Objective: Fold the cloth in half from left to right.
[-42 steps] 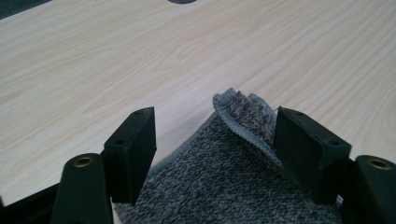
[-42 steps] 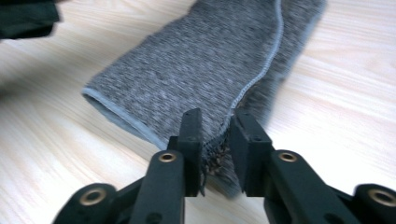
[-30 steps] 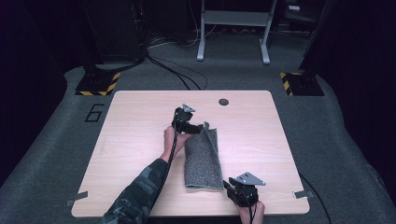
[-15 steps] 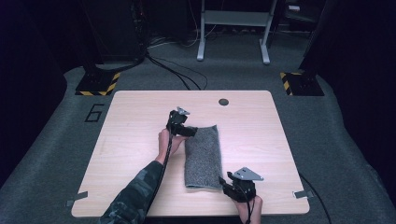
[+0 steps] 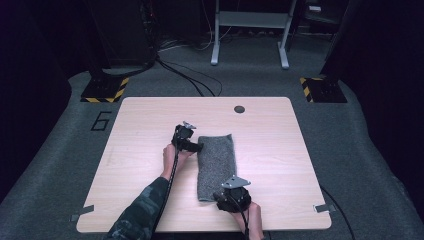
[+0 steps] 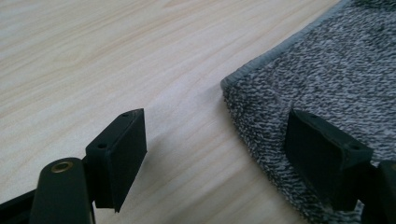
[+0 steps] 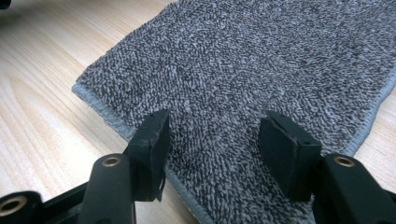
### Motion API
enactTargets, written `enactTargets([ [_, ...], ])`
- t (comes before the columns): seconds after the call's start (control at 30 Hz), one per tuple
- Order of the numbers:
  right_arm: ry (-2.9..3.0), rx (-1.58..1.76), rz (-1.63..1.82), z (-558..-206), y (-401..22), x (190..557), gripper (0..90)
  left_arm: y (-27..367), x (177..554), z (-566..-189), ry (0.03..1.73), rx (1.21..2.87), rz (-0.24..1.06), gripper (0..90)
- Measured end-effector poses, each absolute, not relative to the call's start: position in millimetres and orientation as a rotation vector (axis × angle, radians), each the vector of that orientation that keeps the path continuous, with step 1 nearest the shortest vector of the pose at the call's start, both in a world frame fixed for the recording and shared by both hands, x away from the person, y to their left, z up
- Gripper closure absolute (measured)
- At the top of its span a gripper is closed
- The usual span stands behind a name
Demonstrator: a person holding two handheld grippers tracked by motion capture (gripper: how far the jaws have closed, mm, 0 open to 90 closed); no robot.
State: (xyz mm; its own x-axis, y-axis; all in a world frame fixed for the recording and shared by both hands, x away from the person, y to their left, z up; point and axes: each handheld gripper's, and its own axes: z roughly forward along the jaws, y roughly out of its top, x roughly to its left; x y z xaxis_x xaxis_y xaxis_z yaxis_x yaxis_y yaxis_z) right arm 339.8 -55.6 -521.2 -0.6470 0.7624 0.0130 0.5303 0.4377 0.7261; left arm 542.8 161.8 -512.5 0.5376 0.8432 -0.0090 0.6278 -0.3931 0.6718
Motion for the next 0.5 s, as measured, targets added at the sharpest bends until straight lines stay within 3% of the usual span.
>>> enactTargets([
  [0.5,2.440,1.099,1.061,-521,-50,312,44.2,171,530,-517,1.152,2.172,0.447,19.8],
])
